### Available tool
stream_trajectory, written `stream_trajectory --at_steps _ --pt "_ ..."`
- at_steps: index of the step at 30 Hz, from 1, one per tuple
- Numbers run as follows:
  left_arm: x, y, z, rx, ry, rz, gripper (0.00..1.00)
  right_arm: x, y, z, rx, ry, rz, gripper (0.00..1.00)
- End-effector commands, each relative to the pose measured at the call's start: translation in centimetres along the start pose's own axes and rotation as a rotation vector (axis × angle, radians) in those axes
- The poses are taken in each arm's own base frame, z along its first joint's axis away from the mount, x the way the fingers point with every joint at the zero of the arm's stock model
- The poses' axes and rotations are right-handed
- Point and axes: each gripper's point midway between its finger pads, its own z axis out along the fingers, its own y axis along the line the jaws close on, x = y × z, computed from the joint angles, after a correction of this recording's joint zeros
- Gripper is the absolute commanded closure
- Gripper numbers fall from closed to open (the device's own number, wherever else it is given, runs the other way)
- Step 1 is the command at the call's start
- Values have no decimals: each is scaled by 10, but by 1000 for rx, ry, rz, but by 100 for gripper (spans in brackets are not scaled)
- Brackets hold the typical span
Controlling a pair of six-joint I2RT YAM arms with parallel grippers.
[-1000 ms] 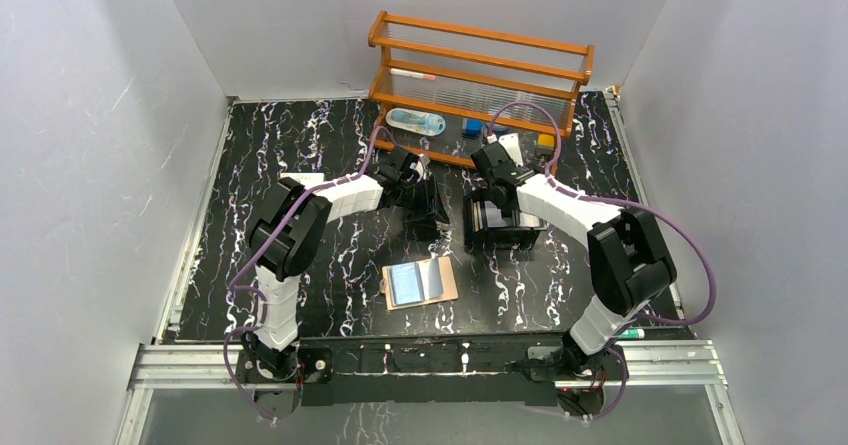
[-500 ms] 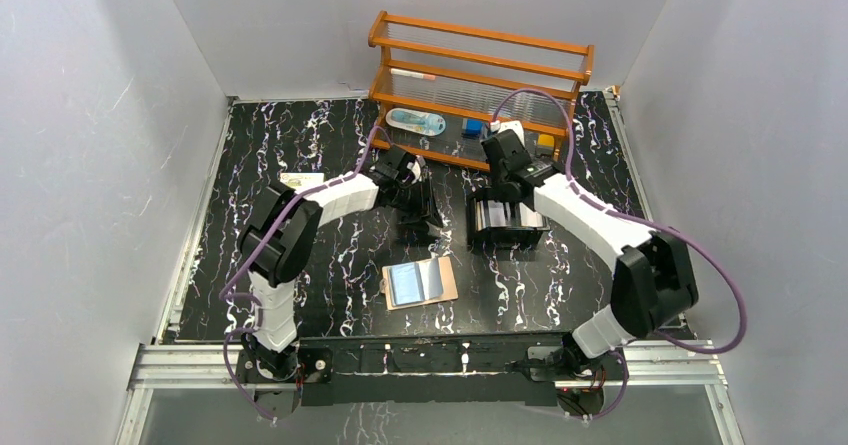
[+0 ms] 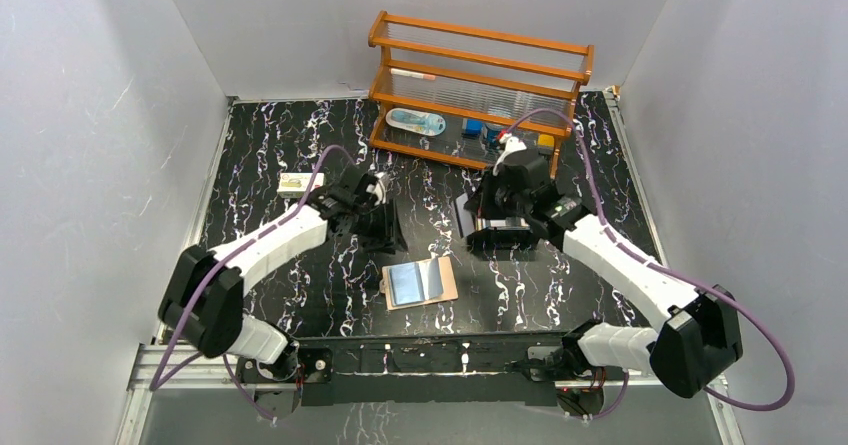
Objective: Put the credit cards into the card holder
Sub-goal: Pick up the credit card from the storage box, then insert the credit card into the card holder.
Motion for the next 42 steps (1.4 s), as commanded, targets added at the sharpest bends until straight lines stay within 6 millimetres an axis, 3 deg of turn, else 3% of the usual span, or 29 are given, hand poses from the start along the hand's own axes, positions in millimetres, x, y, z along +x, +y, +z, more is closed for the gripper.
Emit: stream_trajectory --at_steps 1,5,7,11,14,17,20,29,33,42 --pt "41 23 -18 -29 59 -42 65 18 60 2 -269 -7 115 100" --pt "59 37 -15 -31 64 -57 69 50 84 12 -381 21 155 100" --pt "62 41 -11 -32 68 -56 71 67 87 20 -397 41 169 100" --pt "60 49 -4 -56 49 -46 71 87 85 37 -381 73 178 100" --pt "64 61 0 -105 64 -48 62 97 80 45 -371 93 190 100" --pt "69 70 3 -137 78 -56 62 107 75 49 -374 107 201 100" --pt "74 77 5 -159 85 -62 65 116 68 54 -351 116 235 100" --pt "79 89 7 -206 94 -67 95 134 56 60 -338 132 245 100" --pt "82 93 7 -223 100 -70 100 137 48 61 -312 124 238 100" --pt "83 95 6 -231 101 -77 100 143 45 61 -315 126 258 100"
